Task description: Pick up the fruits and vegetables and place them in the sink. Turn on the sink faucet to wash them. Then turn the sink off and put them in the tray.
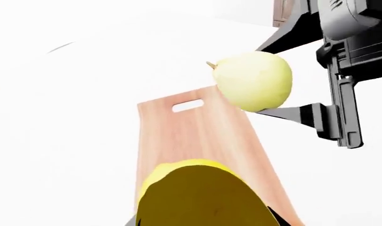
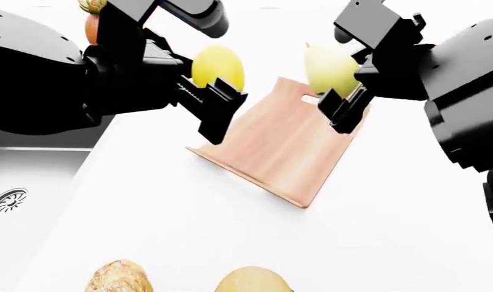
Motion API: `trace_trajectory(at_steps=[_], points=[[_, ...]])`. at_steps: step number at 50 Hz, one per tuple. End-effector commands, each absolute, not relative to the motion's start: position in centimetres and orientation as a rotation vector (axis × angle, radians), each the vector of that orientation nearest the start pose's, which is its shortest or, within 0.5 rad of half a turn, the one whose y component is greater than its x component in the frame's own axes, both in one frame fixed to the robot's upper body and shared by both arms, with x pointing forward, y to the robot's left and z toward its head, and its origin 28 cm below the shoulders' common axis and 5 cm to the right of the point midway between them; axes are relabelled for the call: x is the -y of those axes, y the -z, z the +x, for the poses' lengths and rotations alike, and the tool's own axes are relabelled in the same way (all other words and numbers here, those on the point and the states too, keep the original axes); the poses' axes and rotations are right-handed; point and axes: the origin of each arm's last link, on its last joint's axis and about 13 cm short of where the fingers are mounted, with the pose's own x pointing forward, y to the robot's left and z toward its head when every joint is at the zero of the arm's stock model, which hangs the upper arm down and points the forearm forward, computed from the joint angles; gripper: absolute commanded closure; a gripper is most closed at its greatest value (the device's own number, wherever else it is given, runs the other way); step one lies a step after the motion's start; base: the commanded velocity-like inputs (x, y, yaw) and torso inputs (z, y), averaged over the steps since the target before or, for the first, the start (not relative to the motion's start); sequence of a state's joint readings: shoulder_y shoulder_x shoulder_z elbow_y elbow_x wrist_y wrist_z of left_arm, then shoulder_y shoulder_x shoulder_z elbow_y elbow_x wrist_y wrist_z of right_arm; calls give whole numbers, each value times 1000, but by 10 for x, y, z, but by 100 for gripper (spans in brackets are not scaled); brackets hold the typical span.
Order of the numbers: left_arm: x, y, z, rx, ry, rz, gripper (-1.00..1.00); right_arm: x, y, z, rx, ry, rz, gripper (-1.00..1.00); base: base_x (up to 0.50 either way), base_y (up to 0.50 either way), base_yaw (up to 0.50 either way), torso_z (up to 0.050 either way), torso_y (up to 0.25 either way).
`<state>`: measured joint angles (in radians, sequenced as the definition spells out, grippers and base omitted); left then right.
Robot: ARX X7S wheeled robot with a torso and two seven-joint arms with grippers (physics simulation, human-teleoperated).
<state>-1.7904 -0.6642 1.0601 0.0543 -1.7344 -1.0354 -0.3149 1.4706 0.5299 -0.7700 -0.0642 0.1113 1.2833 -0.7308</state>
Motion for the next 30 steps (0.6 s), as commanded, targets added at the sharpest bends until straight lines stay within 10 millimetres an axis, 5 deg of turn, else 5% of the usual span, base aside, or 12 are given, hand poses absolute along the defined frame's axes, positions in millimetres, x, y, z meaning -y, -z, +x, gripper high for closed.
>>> trace_trajectory(at_steps=[1,16,30], points=[[-207,-362,271,-273,699,317,100,145,-350,364,-400,-429,-790,100,0,0,0,0,0],[-207,-364,268,-268,701,319,100,125,-333,408,-505,-409,-815,100,0,0,0,0,1],[-207,-366,268,-267,700,324,100,119,-316,423,-591,-416,-828,100,0,0,0,0,1]])
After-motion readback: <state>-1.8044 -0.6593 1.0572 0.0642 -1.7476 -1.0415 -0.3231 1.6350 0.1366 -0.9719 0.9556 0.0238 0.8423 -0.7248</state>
